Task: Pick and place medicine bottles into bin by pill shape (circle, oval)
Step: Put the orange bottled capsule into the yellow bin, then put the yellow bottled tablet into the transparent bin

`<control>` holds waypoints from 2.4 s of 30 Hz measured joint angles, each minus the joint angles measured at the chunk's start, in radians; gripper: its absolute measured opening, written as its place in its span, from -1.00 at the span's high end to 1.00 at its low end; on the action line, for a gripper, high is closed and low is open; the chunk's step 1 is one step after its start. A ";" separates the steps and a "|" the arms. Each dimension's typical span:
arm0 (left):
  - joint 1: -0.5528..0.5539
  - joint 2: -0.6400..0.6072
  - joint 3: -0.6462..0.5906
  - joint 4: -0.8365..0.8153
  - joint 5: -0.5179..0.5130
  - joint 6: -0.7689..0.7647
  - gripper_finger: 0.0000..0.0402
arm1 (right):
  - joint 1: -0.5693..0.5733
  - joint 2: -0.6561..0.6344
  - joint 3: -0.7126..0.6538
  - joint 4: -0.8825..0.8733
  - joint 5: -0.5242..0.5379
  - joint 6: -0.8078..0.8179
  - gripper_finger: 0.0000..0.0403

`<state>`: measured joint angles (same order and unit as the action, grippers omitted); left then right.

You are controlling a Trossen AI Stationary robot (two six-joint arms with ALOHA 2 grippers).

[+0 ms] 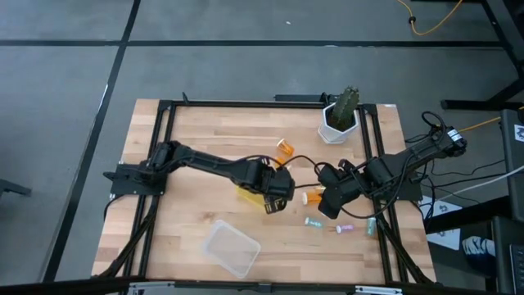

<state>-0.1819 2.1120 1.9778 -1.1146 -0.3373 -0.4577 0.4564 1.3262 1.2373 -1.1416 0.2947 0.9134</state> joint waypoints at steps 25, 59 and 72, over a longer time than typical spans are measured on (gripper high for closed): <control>-0.120 -0.098 0.002 -0.293 0.007 -0.168 -0.06 | 0.000 0.001 0.000 -0.001 0.000 -0.005 -0.02; -0.348 -0.927 -0.536 -0.206 -0.403 -0.048 -0.05 | 0.000 0.000 0.000 0.055 0.036 -0.011 -0.02; -0.042 -1.127 -1.126 0.690 -0.028 0.582 -0.05 | -0.015 0.000 0.000 0.098 0.272 -0.109 -0.02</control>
<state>-0.2243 0.9848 0.8522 -0.4251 -0.3654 0.1244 0.4412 1.3266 1.2373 -1.0437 0.5665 0.8044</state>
